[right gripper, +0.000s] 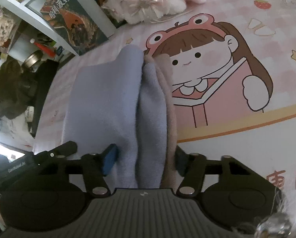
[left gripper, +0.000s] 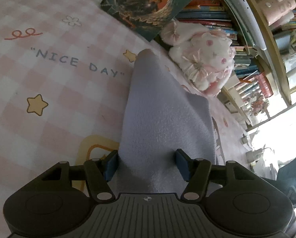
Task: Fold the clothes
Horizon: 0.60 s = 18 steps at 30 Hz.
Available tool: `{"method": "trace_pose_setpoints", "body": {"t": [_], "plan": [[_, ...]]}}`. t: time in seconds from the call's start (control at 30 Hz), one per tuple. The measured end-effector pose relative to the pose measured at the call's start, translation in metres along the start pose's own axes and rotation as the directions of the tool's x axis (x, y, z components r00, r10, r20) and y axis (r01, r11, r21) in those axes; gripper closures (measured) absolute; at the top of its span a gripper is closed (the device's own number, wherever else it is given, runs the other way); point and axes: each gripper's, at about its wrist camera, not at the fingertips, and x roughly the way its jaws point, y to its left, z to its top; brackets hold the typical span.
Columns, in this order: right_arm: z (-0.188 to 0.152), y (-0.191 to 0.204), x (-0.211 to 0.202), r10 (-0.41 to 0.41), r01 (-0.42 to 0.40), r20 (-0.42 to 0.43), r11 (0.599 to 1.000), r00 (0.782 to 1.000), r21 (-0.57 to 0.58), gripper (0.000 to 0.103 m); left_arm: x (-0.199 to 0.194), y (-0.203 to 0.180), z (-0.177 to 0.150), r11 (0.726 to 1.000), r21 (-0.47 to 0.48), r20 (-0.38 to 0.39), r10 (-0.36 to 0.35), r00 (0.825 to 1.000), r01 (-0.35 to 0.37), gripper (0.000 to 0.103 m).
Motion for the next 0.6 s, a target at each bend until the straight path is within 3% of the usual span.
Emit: {"method": "trace_pose_setpoints", "body": {"t": [0.13, 0.23, 0.37, 0.5, 0.6], "plan": [[-0.008, 0.005, -0.012, -0.011, 0.013, 0.026, 0.997, 1.0, -0.071, 0.072, -0.007, -0.01, -0.007, 1.0, 0.028, 0.01, 0.009, 1.0, -0.009, 0.058], [-0.016, 0.01, -0.027, -0.035, 0.042, 0.047, 0.989, 0.998, -0.144, 0.076, -0.015, -0.027, -0.018, 0.997, 0.082, -0.024, 0.016, 1.0, -0.014, 0.061], [-0.031, 0.009, -0.049, -0.073, 0.08, 0.041, 0.973, 0.996, -0.214, 0.076, -0.024, -0.046, -0.041, 0.99, 0.14, -0.116, 0.01, 0.993, 0.006, 0.061], [-0.049, -0.008, -0.067, -0.074, 0.069, -0.021, 0.982, 0.997, -0.178, 0.076, -0.025, -0.049, -0.055, 0.991, 0.135, -0.198, 0.005, 0.98, 0.022, 0.055], [-0.058, -0.021, -0.073, -0.063, 0.056, -0.054, 0.991, 0.997, -0.122, 0.065, -0.022, -0.048, -0.056, 0.991, 0.133, -0.207, 0.003, 0.978, 0.025, 0.045]]}}
